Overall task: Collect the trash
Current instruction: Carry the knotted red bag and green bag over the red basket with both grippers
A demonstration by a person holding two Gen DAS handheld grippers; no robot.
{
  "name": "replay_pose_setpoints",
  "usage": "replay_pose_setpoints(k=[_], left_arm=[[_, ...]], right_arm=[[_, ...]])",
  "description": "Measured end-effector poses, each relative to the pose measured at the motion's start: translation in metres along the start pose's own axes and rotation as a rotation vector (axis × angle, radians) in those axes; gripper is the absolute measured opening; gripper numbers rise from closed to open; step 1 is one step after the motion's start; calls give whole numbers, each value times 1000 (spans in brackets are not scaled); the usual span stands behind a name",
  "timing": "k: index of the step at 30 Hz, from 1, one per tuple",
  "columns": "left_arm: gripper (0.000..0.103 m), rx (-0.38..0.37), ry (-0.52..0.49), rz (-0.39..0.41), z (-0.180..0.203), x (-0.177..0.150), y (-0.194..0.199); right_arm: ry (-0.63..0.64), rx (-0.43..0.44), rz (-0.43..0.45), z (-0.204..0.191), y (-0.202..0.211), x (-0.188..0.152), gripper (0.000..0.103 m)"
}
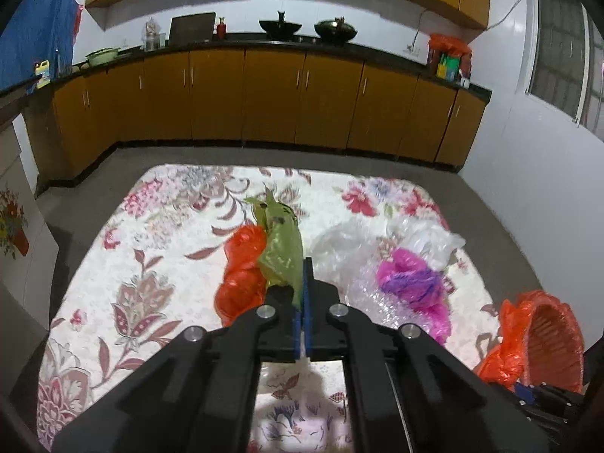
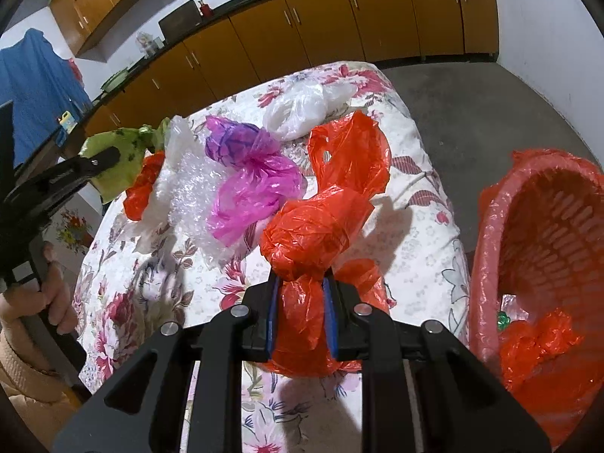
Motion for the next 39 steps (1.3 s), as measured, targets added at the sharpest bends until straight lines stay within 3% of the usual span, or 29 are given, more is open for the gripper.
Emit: replay_pose_setpoints(k=[20,39], left_arm=[[3,-88,7,128,13,20,85],[3,-296,-109,174,114,16,129]], right_arm=[[13,16,96,-5,46,7,20],[8,-52,274,31,123,20,20]])
Point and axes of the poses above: each gripper's, at about its wrist camera, not at the fingertips, and y roughly against the way its jaws point, z to its right, x to its top, the point moved 5 cm from there along -y, roughly the way its jaws point, and after that the axes turned 14 degrees about -y, right-handed, at the moved point
